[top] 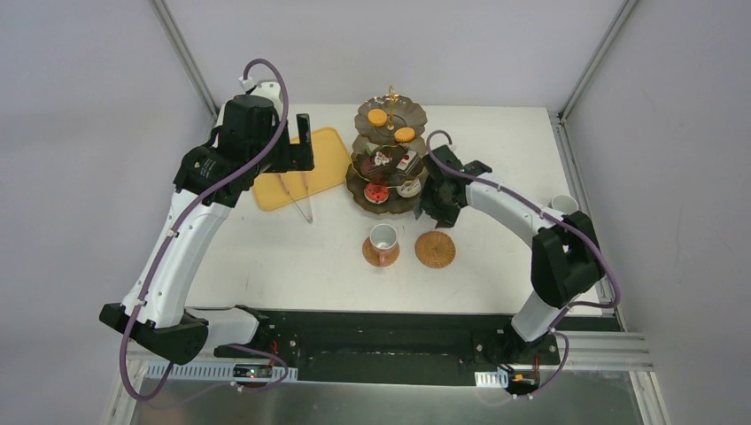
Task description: Serve the afternoon tea
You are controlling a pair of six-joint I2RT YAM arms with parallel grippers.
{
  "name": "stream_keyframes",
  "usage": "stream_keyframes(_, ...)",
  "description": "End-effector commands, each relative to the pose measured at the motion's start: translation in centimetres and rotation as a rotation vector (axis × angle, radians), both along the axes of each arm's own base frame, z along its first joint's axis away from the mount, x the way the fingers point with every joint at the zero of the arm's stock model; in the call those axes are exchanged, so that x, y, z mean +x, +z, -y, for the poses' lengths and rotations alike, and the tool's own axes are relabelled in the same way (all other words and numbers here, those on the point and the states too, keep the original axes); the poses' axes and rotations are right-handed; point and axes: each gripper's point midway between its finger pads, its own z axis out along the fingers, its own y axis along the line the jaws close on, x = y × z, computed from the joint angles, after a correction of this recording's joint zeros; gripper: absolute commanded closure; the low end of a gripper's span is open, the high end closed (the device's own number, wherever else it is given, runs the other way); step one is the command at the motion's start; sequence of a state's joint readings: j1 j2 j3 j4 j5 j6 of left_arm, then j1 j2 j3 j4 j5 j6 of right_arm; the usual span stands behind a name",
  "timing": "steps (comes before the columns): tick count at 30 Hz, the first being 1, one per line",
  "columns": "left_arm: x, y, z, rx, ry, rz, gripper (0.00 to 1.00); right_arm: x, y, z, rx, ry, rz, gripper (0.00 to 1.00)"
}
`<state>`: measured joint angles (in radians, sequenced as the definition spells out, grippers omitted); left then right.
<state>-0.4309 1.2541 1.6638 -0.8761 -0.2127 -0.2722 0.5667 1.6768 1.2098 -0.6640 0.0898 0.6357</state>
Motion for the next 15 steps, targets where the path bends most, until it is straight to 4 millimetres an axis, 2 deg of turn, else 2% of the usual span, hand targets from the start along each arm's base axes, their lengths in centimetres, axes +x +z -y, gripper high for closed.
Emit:
stream_keyframes(1, 0.1, 1.9, 0.0, -0.017, -0.011, 0.058, 0.03, 3.6, 9.3, -0.3, 0.023, 0.035, 0.205, 0.39)
stream_keyframes(3, 0.1, 1.8, 0.0, -0.019, -0.009, 0.057, 0.03, 4.8, 12.4, 1.4, 0.006, 0.011, 0.288, 0.36)
stream_keyframes(6, 0.1, 1.6, 0.1, -0.023, -0.011, 0.053, 0.03, 6.1, 15.5, 6.1, -0.046, -0.086, 0.380, 0.31)
stream_keyframes(8, 0.2, 1.6, 0.1, -0.025, -0.012, 0.055, 0.03, 6.6, 16.7, 10.7, -0.113, -0.188, 0.426, 0.28)
stream_keyframes(10, 0.1, 1.7, 0.0, -0.021, -0.013, 0.058, 0.03, 6.5, 17.6, 16.1, -0.191, -0.341, 0.457, 0.20)
stream_keyframes(12, 0.0, 1.9, -0.2, -0.012, -0.010, 0.065, 0.03, 5.6, 18.2, 22.7, -0.253, -0.565, 0.472, 0.11)
stream_keyframes(14, -0.1, 2.1, -0.5, -0.005, -0.005, 0.074, 0.03, 4.7, 18.1, 27.2, -0.254, -0.718, 0.473, 0.07)
stream_keyframes(15, -0.1, 2.2, -0.5, -0.003, -0.005, 0.077, 0.03, 4.4, 18.0, 28.7, -0.244, -0.764, 0.472, 0.07)
